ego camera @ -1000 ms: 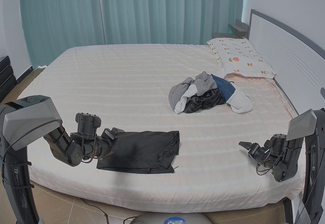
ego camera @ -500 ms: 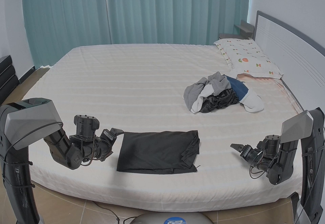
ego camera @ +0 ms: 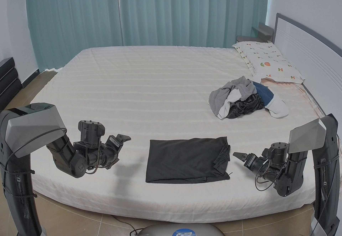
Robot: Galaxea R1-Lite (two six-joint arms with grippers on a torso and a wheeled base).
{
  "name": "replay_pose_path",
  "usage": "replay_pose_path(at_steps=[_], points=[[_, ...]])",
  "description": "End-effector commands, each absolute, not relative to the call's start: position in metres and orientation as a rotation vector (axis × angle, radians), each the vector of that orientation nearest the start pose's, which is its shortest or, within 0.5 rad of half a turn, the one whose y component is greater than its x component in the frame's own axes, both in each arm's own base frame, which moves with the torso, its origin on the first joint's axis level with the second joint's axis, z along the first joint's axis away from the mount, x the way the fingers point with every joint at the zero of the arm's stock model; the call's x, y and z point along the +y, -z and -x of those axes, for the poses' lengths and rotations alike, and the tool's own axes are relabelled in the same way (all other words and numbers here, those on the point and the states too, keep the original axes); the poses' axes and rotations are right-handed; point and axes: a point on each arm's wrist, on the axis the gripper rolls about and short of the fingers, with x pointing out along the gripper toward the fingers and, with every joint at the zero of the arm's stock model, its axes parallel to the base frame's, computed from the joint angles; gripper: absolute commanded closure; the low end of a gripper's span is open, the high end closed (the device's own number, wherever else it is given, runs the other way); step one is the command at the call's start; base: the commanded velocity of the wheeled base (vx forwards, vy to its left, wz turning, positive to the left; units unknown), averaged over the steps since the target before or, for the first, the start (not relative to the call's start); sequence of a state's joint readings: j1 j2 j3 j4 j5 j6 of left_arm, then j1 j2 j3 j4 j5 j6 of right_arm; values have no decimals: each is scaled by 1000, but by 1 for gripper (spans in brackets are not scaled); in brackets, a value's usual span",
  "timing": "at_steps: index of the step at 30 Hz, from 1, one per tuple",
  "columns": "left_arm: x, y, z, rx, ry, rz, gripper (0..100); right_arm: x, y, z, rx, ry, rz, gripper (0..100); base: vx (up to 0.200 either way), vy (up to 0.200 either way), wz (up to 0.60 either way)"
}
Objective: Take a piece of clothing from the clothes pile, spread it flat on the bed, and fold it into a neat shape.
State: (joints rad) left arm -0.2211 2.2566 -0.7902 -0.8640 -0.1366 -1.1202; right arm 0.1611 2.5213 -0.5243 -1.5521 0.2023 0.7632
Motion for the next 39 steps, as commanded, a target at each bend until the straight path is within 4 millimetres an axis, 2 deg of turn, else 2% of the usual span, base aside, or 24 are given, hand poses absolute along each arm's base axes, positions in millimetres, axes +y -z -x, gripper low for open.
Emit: replay_pose_path(at_steps=[1,8,15,23,33,39], points=[[-84,-6,-358,733,-30,1046,0,81,60,-329,562,-235,-731,0,0,0,0],[-85,-5,-359,730,-34,1042,0,83,61,-328,558,-254,-677,0,0,0,0],[-84,-5,-359,732,-31,1044,0,85,62,-324,524,-248,-473,0,0,0,0],[-84,-5,-360,731,-32,1042,0,91,56,-331,491,-259,-281,0,0,0,0],[-85,-5,-359,732,-29,1038,0,118,49,-341,464,-321,-254,0,0,0,0],[-85,-5,-359,733,-28,1032,0,119,57,-337,543,-265,-193,0,0,0,0]])
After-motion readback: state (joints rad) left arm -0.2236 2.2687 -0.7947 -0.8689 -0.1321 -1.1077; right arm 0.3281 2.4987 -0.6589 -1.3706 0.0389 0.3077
